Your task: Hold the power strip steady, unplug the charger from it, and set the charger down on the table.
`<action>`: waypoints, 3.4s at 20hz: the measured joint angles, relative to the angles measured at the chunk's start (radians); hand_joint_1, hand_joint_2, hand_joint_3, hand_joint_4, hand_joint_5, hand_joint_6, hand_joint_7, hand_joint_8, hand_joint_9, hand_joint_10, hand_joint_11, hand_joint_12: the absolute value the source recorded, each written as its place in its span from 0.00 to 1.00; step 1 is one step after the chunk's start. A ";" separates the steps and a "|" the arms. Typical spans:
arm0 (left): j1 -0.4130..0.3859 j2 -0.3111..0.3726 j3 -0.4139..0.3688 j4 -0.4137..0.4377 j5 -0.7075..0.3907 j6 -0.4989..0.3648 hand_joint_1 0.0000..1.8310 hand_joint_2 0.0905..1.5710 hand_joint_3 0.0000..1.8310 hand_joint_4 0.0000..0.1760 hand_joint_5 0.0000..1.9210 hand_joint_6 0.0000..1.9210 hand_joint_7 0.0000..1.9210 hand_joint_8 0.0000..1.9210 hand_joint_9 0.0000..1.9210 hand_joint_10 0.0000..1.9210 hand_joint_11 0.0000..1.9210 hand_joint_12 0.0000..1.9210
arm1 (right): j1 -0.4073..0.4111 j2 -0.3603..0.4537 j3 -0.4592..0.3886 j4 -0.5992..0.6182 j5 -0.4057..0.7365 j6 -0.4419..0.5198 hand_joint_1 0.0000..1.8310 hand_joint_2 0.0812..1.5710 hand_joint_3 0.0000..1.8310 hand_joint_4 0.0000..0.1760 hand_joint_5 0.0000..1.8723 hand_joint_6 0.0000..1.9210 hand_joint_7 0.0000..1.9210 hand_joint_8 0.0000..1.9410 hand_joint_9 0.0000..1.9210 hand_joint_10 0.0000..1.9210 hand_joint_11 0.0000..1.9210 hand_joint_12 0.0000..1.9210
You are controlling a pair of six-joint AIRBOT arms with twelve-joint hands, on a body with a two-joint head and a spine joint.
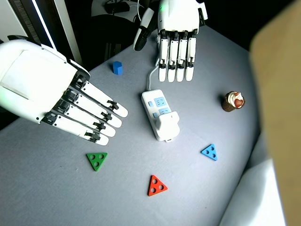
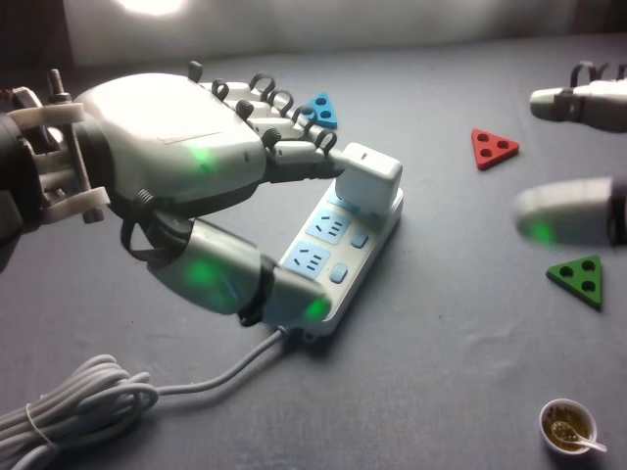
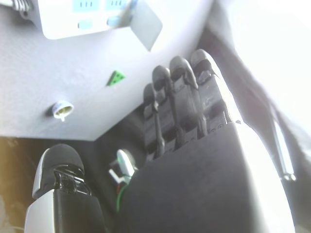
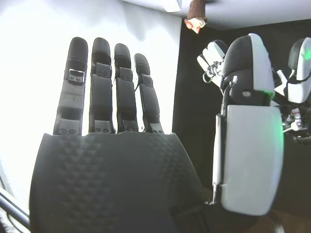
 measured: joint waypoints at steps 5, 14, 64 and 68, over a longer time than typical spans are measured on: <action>0.000 -0.013 -0.004 -0.006 0.032 0.000 0.00 0.60 0.01 0.00 0.07 0.00 0.07 0.00 0.06 0.00 0.03 0.06 | -0.008 -0.008 -0.008 0.005 0.052 -0.001 0.00 0.54 0.00 0.00 0.06 0.00 0.07 0.00 0.07 0.00 0.02 0.11; 0.021 -0.087 0.045 -0.032 0.100 0.000 0.00 0.60 0.00 0.00 0.07 0.00 0.07 0.00 0.06 0.00 0.03 0.06 | -0.015 -0.192 0.046 0.147 0.263 0.000 0.00 0.56 0.00 0.00 0.06 0.00 0.07 0.00 0.08 0.00 0.03 0.10; 0.228 -0.327 0.220 -0.103 -0.027 0.004 0.00 0.61 0.00 0.00 0.08 0.00 0.08 0.00 0.06 0.00 0.05 0.04 | -0.001 -0.887 0.583 0.332 0.481 0.051 0.62 0.66 0.00 0.00 0.16 0.00 0.16 0.00 0.17 0.00 0.03 0.36; 0.228 -0.327 0.220 -0.104 -0.028 0.004 0.00 0.61 0.00 0.00 0.08 0.00 0.08 0.00 0.07 0.00 0.05 0.04 | -0.001 -0.887 0.583 0.331 0.482 0.051 0.62 0.66 0.00 0.00 0.16 0.00 0.16 0.00 0.18 0.00 0.04 0.36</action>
